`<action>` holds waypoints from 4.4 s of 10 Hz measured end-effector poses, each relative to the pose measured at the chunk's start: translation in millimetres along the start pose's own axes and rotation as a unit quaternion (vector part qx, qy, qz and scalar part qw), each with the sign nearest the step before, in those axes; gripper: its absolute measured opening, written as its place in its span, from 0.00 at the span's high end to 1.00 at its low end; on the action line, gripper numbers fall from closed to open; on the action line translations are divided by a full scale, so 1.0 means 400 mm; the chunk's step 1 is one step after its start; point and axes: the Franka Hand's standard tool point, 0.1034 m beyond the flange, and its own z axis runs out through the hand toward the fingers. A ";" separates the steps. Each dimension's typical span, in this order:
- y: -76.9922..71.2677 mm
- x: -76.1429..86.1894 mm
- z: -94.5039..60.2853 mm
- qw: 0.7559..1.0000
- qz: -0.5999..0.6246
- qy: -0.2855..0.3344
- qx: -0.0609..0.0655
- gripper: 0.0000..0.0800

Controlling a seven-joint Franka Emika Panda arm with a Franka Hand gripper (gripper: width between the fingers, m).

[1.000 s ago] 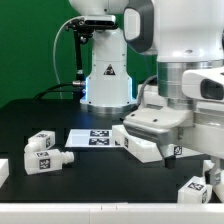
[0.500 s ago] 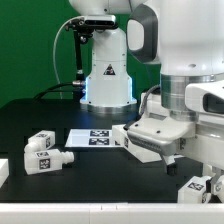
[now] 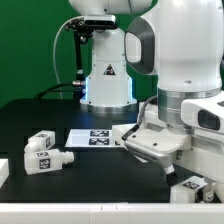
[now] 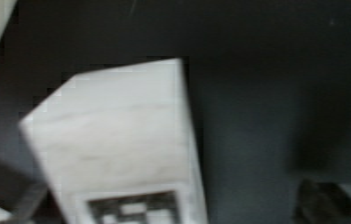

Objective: Assemble square table

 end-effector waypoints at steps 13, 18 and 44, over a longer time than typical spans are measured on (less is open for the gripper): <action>-0.210 -0.048 -0.142 0.994 -0.101 -0.034 0.021 0.65; -0.443 -0.010 -0.154 0.995 -0.070 -0.031 0.070 0.65; -0.619 -0.065 -0.152 0.995 0.038 -0.029 0.090 0.19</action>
Offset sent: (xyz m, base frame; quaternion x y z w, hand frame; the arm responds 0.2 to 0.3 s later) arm 0.0000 0.0000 0.0000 0.0000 0.0000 0.0000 1.0000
